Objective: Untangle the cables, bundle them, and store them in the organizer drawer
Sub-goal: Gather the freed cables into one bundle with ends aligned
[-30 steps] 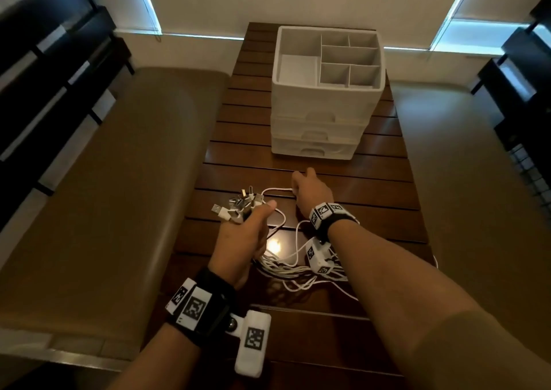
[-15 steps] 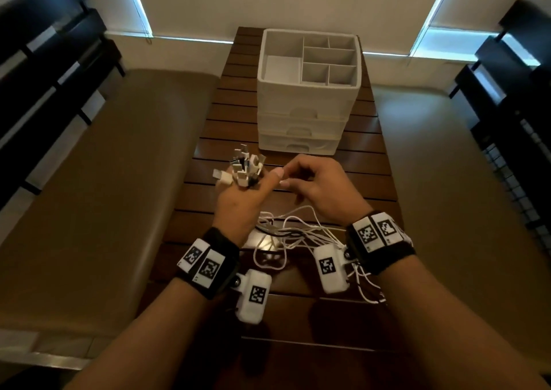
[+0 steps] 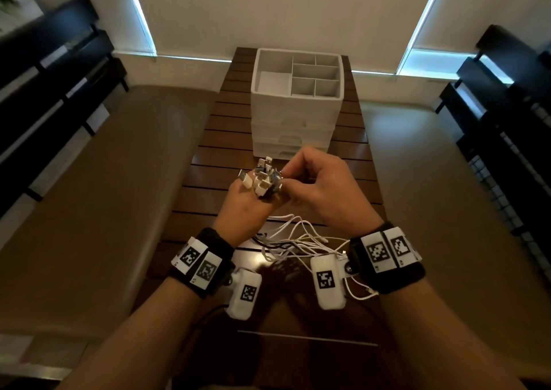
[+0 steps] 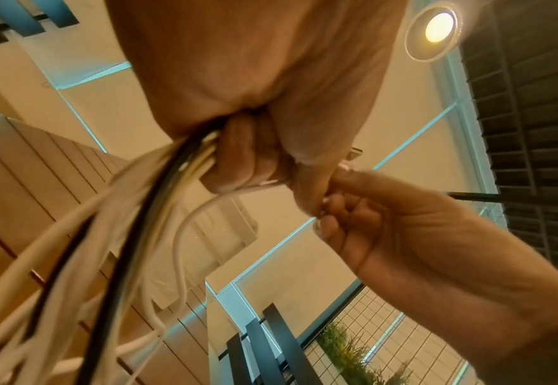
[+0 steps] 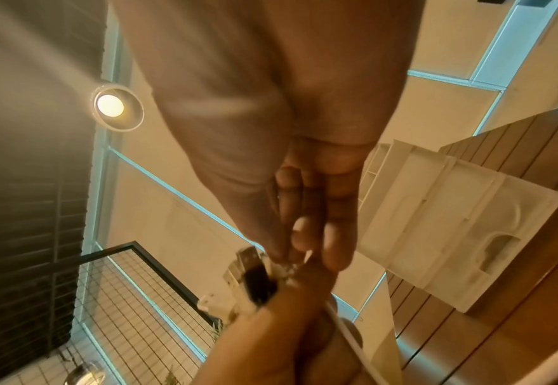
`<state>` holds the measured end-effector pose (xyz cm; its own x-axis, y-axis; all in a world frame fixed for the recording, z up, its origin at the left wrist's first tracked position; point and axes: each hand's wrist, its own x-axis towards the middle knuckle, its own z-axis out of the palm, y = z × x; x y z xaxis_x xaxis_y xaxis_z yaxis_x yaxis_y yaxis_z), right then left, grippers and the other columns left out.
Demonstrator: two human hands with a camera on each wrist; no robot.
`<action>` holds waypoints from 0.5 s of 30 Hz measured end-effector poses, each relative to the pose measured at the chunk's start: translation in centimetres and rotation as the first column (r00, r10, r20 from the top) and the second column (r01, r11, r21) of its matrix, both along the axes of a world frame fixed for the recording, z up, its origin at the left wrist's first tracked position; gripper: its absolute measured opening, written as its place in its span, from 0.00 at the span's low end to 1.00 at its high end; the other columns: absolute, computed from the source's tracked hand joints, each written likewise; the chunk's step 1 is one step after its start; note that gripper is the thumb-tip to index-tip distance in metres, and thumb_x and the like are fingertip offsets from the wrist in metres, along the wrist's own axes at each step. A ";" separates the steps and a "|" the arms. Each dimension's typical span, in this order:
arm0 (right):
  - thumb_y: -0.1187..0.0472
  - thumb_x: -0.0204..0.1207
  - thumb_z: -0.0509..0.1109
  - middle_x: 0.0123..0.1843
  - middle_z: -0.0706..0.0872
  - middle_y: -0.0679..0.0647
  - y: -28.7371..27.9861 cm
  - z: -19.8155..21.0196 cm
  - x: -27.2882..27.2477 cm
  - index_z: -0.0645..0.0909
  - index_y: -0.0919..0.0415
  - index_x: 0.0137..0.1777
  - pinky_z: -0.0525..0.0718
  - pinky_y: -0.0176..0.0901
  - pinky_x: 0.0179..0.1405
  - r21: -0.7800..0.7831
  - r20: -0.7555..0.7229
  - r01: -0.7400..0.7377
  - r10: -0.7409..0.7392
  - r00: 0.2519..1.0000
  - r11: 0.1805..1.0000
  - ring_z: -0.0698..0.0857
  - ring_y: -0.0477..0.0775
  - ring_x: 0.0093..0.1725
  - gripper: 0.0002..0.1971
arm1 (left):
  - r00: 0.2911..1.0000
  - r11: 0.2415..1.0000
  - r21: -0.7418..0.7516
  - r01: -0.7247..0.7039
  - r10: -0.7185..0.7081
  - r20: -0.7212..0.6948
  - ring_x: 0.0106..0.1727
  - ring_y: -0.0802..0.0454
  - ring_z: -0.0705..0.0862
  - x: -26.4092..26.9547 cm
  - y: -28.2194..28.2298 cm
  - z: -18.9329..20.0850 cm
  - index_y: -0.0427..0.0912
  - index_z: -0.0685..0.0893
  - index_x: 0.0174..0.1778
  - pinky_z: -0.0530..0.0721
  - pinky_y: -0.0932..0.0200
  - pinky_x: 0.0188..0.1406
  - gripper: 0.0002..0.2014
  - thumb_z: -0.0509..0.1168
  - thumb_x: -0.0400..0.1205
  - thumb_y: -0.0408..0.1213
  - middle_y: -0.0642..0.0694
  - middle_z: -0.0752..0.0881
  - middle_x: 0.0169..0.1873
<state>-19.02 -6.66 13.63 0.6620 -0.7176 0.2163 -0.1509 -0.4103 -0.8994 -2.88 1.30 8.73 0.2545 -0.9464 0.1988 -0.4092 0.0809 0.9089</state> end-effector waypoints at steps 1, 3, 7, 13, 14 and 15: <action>0.66 0.79 0.79 0.43 0.90 0.55 0.3 0.0 0.2 0.85 0.62 0.49 0.93 0.56 0.39 -0.005 0.009 0.006 -0.006 1.000 1.000 0.91 0.56 0.40 0.05 | 0.999 1.000 -0.005 -0.027 0.027 -0.023 0.48 0.47 0.91 -0.4 0.0 0.0 0.38 0.91 0.51 0.90 0.39 0.51 0.03 0.75 0.83 0.33 0.43 0.92 0.45; 0.66 0.79 0.78 0.43 0.89 0.54 0.8 -0.2 0.4 0.85 0.60 0.49 0.92 0.53 0.39 -0.037 0.013 0.024 -0.024 1.000 0.999 0.89 0.56 0.39 0.05 | 0.994 0.998 -0.010 -0.062 0.061 -0.096 0.48 0.44 0.91 -1.1 0.1 0.2 0.36 0.91 0.51 0.90 0.40 0.50 0.03 0.73 0.84 0.30 0.40 0.92 0.45; 0.66 0.79 0.77 0.43 0.88 0.51 1.4 -0.1 0.1 0.85 0.59 0.49 0.86 0.46 0.40 -0.088 0.014 0.040 -0.039 0.999 0.995 0.85 0.53 0.40 0.04 | 0.985 0.998 -0.005 -0.063 0.061 -0.158 0.47 0.41 0.91 -1.6 0.4 0.8 0.33 0.91 0.51 0.89 0.42 0.49 0.04 0.70 0.86 0.26 0.38 0.92 0.44; 0.59 0.86 0.72 0.60 0.85 0.49 1.9 0.8 0.5 0.85 0.56 0.65 0.90 0.55 0.58 -0.071 0.148 0.111 -0.100 0.984 0.991 0.87 0.49 0.58 0.10 | 0.964 0.998 -0.016 -0.054 0.048 -0.260 0.49 0.61 0.91 -2.4 0.5 1.9 0.37 0.91 0.54 0.84 0.69 0.48 0.05 0.70 0.88 0.33 0.51 0.94 0.46; 0.56 0.87 0.70 0.63 0.84 0.47 1.9 1.1 0.8 0.83 0.54 0.70 0.88 0.54 0.64 -0.122 0.108 0.103 -0.090 0.990 0.987 0.85 0.46 0.64 0.13 | 0.973 0.999 -0.001 -0.045 0.044 -0.226 0.50 0.64 0.91 -2.4 0.3 1.7 0.37 0.91 0.55 0.83 0.70 0.50 0.06 0.70 0.88 0.34 0.51 0.93 0.47; 0.52 0.88 0.69 0.67 0.83 0.46 1.9 1.3 1.2 0.81 0.52 0.74 0.85 0.53 0.68 -0.172 0.062 0.080 -0.071 0.996 0.982 0.82 0.44 0.68 0.17 | 0.981 0.999 0.025 -0.033 0.037 -0.188 0.50 0.68 0.89 -2.6 0.3 1.7 0.39 0.90 0.54 0.83 0.71 0.51 0.06 0.69 0.86 0.36 0.53 0.92 0.47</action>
<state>-17.81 -4.71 14.98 0.5910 -0.7132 0.3769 -0.1395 -0.5506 -0.8230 -5.46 1.61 10.41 0.3184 -0.9398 0.1240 -0.2328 0.0493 0.9713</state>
